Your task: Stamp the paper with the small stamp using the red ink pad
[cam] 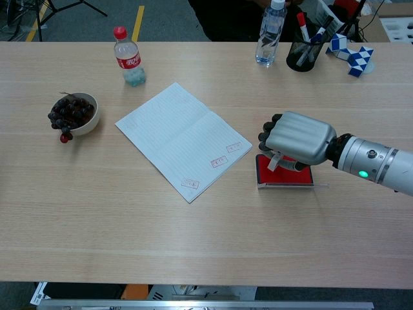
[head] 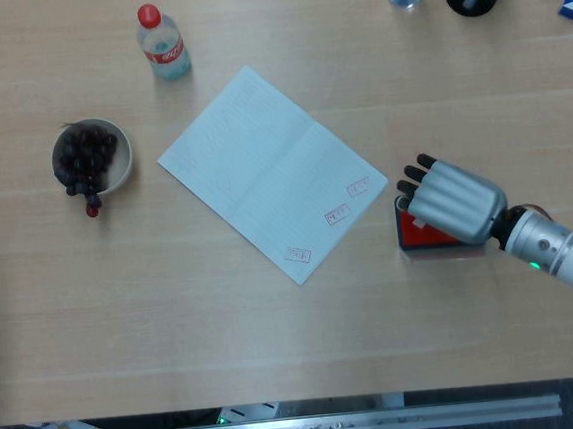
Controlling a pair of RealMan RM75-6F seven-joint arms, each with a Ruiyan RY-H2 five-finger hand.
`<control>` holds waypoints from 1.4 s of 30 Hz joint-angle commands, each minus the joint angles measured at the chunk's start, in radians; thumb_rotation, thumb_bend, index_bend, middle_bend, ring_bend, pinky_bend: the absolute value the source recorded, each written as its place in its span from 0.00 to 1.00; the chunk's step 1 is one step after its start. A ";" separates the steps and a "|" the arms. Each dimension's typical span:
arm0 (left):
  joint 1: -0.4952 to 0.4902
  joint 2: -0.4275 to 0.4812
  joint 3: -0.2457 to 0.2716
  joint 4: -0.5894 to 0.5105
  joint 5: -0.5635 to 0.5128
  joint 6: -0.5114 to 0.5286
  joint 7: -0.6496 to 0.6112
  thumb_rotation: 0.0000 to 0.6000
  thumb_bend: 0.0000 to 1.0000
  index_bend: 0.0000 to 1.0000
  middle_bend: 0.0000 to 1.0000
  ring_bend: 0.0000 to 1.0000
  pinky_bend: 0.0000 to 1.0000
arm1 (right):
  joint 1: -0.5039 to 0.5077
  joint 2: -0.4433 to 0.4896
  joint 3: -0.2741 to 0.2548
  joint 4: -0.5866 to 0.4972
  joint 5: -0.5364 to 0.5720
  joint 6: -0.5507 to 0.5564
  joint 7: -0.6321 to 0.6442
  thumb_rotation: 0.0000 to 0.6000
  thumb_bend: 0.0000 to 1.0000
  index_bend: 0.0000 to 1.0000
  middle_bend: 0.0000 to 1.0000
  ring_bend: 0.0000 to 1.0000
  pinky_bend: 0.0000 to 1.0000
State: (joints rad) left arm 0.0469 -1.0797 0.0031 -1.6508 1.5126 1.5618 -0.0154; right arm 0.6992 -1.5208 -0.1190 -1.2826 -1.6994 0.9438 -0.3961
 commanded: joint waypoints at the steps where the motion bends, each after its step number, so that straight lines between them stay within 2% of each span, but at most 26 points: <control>1: 0.000 0.000 0.000 0.000 0.000 0.000 0.000 1.00 0.22 0.15 0.12 0.15 0.14 | 0.000 -0.003 -0.001 0.003 -0.003 -0.002 0.001 1.00 0.36 0.65 0.43 0.31 0.34; 20: 0.001 -0.003 0.000 0.006 0.000 0.001 -0.003 1.00 0.22 0.15 0.11 0.15 0.14 | -0.009 -0.022 0.004 0.035 0.009 -0.021 0.005 1.00 0.36 0.66 0.43 0.31 0.34; 29: 0.001 -0.002 -0.001 0.006 -0.002 0.002 -0.006 1.00 0.22 0.15 0.11 0.15 0.14 | -0.010 -0.009 0.011 0.013 0.010 -0.011 0.013 1.00 0.36 0.66 0.44 0.31 0.34; 36: 0.001 0.002 -0.001 0.000 0.010 0.011 -0.008 1.00 0.22 0.15 0.11 0.15 0.14 | 0.015 0.068 0.086 -0.102 0.051 0.005 0.025 1.00 0.36 0.66 0.44 0.31 0.34; 42: 0.005 0.004 0.003 -0.004 0.017 0.016 -0.008 1.00 0.22 0.15 0.11 0.15 0.14 | 0.067 0.079 0.176 -0.155 0.158 -0.071 -0.032 1.00 0.36 0.66 0.44 0.31 0.34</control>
State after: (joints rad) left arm 0.0518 -1.0754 0.0061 -1.6543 1.5290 1.5782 -0.0230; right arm 0.7455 -1.4446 0.0354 -1.4222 -1.5734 0.9012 -0.4062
